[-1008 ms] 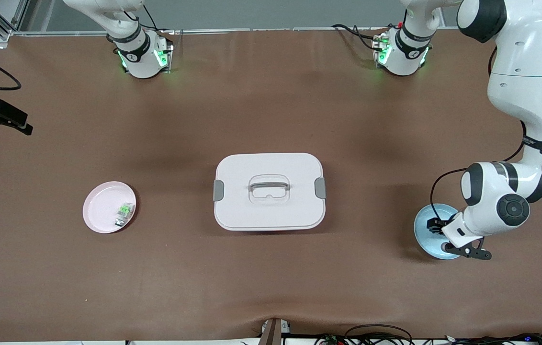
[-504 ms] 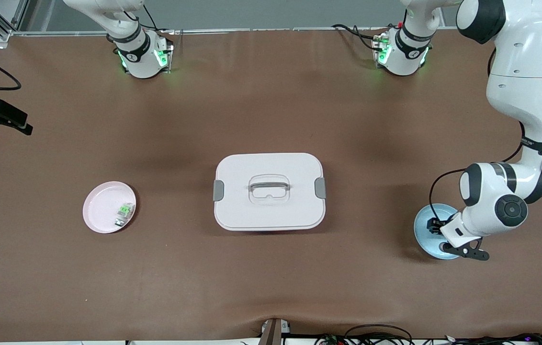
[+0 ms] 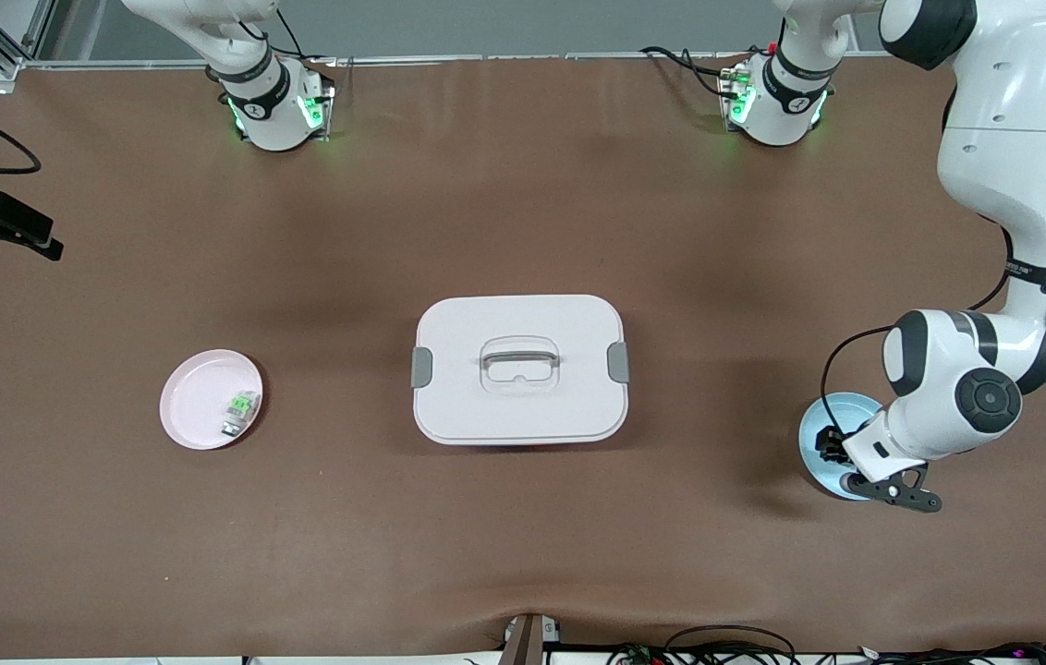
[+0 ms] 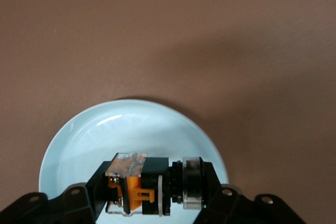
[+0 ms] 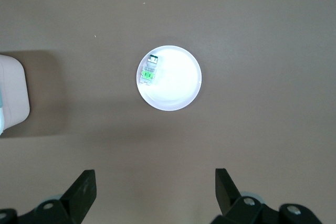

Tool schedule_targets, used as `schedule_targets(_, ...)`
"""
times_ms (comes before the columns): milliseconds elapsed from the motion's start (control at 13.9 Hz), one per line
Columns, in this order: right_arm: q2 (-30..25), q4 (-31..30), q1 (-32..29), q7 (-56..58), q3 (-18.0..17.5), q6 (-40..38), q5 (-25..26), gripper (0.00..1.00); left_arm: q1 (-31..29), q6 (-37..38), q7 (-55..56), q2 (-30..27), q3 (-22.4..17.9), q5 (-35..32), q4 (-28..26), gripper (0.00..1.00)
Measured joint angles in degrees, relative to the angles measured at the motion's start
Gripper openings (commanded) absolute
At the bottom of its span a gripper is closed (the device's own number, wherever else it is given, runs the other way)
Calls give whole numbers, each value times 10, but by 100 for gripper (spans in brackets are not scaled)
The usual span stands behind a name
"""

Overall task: Transfer orange switch to right arm and place
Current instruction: 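Close the left gripper on the orange switch, then lift the orange switch and carry it over the white box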

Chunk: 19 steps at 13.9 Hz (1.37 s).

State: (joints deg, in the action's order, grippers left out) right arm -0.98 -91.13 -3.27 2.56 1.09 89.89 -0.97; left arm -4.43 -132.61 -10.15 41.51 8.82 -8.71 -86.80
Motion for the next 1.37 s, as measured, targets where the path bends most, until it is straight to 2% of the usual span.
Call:
schedule_targets(144,0,0,0,0,0,0,0,100,-1,3,2,-18,23,25,1,0)
schedule_targets(360,0,0,0,0,0,0,0,100,0,34,12,-48,48,132,2,0)
schedule_targets(504,0,0,0,0,0,0,0,100,1,64,56,-74,66,172,7,0)
schedule_targets(864,-1,9,0,0,1,2,0,100,4,173,266,-110,138,177,63,0)
schedule_targets(1368,-1,9,-3,0,5,6,-1,100,5,182,533,-119,242,178,91,0)
